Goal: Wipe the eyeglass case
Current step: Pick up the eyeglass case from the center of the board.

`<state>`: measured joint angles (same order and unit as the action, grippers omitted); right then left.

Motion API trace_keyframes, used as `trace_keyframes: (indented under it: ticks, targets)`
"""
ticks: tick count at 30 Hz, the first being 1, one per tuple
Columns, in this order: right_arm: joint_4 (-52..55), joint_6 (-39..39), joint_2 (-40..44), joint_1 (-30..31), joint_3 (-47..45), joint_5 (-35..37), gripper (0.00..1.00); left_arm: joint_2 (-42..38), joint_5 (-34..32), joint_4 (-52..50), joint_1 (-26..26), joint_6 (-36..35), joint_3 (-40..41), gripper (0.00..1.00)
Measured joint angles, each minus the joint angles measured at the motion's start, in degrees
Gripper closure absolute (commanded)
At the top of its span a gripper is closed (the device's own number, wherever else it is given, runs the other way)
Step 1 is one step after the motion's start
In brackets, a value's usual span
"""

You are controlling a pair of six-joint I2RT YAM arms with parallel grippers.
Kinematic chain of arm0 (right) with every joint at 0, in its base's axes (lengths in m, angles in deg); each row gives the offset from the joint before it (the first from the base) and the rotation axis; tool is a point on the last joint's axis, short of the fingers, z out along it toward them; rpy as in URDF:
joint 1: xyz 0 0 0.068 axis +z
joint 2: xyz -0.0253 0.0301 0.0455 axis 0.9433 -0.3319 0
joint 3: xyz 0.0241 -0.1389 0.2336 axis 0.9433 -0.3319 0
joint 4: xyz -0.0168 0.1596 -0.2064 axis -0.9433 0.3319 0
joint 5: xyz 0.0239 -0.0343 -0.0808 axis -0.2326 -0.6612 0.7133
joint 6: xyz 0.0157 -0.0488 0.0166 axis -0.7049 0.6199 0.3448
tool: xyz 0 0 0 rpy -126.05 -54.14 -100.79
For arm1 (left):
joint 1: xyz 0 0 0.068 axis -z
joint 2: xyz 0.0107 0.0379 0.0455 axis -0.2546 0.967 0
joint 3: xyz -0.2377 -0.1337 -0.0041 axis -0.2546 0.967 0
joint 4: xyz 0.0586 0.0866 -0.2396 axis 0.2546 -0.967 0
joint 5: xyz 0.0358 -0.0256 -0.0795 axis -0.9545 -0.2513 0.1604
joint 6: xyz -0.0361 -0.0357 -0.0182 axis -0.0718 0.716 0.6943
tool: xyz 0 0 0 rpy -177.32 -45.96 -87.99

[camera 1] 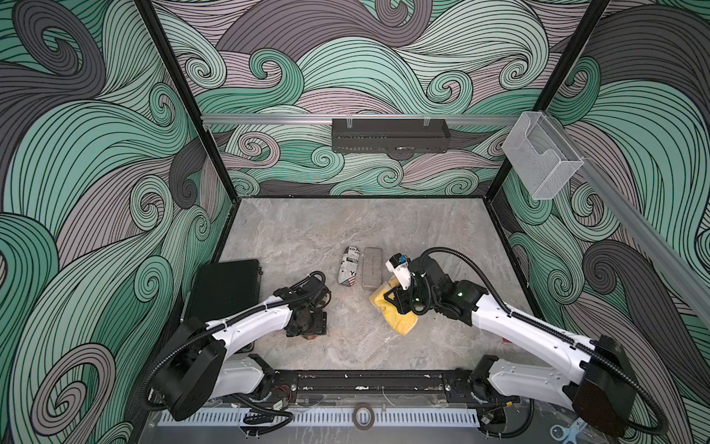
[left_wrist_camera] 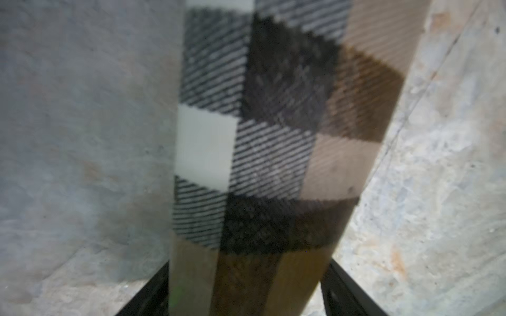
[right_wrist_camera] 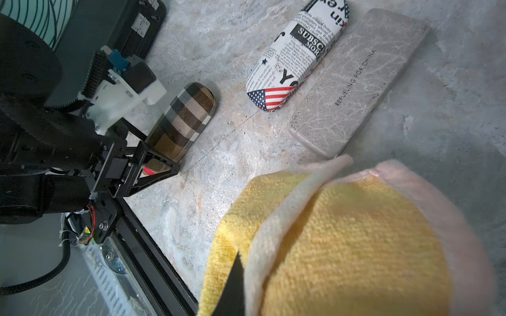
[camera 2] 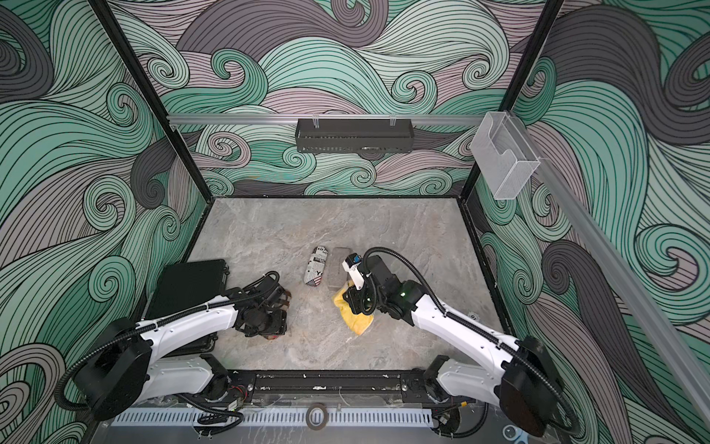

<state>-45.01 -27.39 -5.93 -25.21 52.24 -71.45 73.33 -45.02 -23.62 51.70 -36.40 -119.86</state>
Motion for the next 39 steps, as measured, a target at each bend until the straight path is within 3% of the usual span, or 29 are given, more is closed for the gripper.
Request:
trace_keyframes:
  ticks: [6,8,13,21,26,32,39]
  targets:
    - [0.2,0.3,-2.3,0.9,-0.7,-0.3,0.98,0.2,-2.1,1.3,0.3,0.0,0.0,0.32]
    - [0.7,0.4,-2.6,1.0,-1.0,-0.2,0.9,0.2,-2.4,1.7,0.3,-0.1,0.0,0.31]
    - [2.9,0.3,-3.3,1.0,-1.1,1.3,0.57,-0.1,-4.0,2.1,0.3,-0.1,0.0,0.25]
    - [7.4,-0.7,-3.3,1.4,-1.1,5.2,0.34,-4.0,-7.8,1.1,0.3,-0.4,0.0,0.22]
    - [12.5,-1.5,-2.8,1.6,-1.1,8.0,0.25,-3.3,-8.0,1.3,0.3,-1.3,0.0,0.22]
    - [18.8,-3.4,3.4,1.9,-1.1,9.7,0.0,-2.0,-8.0,2.3,0.4,-1.7,0.0,0.22]
    - [23.5,-5.5,7.6,1.9,-1.1,12.4,0.0,-0.9,-8.0,2.5,0.4,-2.6,-0.1,0.22]
